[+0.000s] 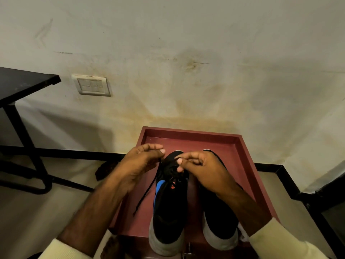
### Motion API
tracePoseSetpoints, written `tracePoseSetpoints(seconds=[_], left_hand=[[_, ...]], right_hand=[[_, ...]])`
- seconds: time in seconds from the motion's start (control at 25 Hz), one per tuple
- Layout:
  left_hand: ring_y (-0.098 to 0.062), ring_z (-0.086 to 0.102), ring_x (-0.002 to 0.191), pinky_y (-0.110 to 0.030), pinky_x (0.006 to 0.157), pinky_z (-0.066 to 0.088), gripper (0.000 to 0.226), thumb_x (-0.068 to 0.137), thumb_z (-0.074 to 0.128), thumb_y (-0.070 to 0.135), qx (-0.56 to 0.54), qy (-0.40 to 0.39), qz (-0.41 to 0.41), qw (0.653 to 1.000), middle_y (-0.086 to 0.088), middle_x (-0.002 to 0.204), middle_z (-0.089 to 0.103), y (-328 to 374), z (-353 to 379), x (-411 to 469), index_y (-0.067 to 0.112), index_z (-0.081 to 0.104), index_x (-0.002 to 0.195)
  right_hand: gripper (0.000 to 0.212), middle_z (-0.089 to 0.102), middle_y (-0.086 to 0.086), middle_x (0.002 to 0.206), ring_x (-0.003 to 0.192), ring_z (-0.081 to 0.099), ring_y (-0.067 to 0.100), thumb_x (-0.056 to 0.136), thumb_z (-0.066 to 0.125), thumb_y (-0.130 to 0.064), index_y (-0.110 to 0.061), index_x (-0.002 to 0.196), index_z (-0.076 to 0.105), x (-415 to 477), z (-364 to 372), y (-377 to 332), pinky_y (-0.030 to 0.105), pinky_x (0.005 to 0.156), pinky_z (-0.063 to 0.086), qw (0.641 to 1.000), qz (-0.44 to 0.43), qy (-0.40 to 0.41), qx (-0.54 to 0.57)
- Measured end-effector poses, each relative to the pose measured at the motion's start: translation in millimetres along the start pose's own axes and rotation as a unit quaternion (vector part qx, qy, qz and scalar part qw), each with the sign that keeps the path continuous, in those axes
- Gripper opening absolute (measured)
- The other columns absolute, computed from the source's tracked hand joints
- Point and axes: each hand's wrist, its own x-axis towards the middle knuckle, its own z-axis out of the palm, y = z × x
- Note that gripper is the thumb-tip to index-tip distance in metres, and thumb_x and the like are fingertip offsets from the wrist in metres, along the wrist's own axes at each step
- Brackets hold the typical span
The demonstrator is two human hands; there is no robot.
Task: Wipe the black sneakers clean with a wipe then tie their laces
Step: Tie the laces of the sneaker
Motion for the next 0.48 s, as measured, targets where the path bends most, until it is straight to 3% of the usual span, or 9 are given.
tracePoseSetpoints(seconds=[0.12,0.24,0.36,0.48], left_hand=[[-0.015,0.073,0.091,-0.032,0.089,0.056,0.025,0.093,0.071,0.011,-0.095,0.057,0.024,0.994,-0.007,0.106,0.079,7,-11,0,0.013,0.068,0.118],[-0.015,0.075,0.091,-0.031,0.086,0.056,0.030,0.094,0.069,0.010,-0.114,0.067,0.073,0.988,-0.007,0.110,0.079,14,-16,-6,0.013,0.063,0.124],[-0.023,0.075,0.103,-0.036,0.094,0.055,0.037,0.095,0.068,0.011,-0.097,0.023,0.119,0.988,-0.007,0.115,0.078,16,-9,-10,0.011,0.058,0.131],[-0.027,0.072,0.113,-0.038,0.100,0.054,0.039,0.097,0.066,0.011,-0.025,-0.039,0.177,0.983,-0.007,0.117,0.078,16,8,-13,0.013,0.056,0.135]], right_hand=[[0.012,0.082,0.008,0.089,0.074,0.071,0.014,0.095,0.074,-0.024,-0.014,0.099,0.079,-4,-11,-1,0.026,0.074,0.057,0.987,0.039,0.070,0.137],[0.020,0.081,0.011,0.090,0.069,0.069,0.012,0.096,0.072,-0.025,-0.010,0.107,0.077,-8,-22,-5,0.023,0.071,0.057,0.963,0.046,0.158,0.216],[0.022,0.080,0.011,0.087,0.070,0.067,0.013,0.096,0.072,-0.029,-0.010,0.106,0.075,-7,-28,-5,0.027,0.073,0.056,0.947,0.033,0.207,0.245],[0.017,0.072,0.005,0.072,0.065,0.062,0.013,0.098,0.071,-0.031,-0.017,0.104,0.078,-7,-20,-2,0.033,0.074,0.051,0.961,0.029,0.189,0.198]])
